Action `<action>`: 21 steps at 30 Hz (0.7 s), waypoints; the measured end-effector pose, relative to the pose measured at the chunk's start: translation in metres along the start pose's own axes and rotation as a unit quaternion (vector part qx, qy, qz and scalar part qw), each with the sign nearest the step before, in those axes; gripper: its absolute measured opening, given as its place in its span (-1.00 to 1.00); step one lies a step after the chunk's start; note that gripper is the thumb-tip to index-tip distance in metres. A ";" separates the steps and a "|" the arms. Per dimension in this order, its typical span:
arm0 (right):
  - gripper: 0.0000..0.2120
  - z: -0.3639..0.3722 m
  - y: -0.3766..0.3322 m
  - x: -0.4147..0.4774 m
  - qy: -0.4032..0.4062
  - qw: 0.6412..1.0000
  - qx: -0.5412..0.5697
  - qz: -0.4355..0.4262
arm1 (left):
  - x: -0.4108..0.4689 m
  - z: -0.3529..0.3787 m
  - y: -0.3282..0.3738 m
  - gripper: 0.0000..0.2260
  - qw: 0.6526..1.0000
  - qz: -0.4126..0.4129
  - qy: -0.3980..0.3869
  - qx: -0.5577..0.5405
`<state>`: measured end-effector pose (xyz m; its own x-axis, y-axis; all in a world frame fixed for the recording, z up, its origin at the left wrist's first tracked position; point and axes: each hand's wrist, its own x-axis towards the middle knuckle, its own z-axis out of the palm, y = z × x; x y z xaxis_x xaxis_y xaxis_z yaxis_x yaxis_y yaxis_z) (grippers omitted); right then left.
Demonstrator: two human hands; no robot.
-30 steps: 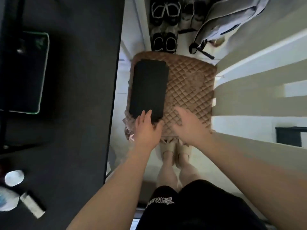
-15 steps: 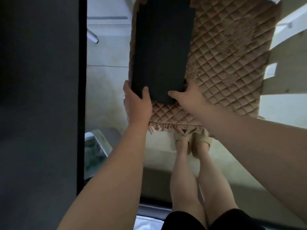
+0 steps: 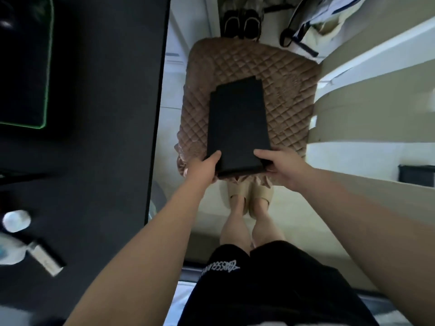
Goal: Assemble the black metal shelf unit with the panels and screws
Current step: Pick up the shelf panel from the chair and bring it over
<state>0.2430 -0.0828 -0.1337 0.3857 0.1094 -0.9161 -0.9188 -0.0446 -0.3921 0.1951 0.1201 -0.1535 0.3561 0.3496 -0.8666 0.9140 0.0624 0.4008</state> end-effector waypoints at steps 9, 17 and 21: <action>-0.79 -0.030 -0.018 -0.141 0.067 0.995 0.005 -0.080 | -0.109 -0.003 0.011 -0.69 0.988 0.009 -0.153 -0.016; -0.67 -0.061 -0.081 -0.245 0.095 0.954 -0.023 -0.285 | -0.193 0.012 0.096 -0.72 0.947 0.238 -0.198 -0.090; -0.64 -0.085 -0.114 -0.295 0.104 0.918 -0.002 -0.381 | -0.250 0.037 0.158 -0.76 0.910 0.347 -0.203 -0.103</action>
<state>0.2410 -0.1940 0.1745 0.9252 -0.0824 -0.3704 -0.3743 -0.0378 -0.9265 0.2572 0.0083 0.1159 0.9138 0.0004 -0.4063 0.4019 0.1460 0.9040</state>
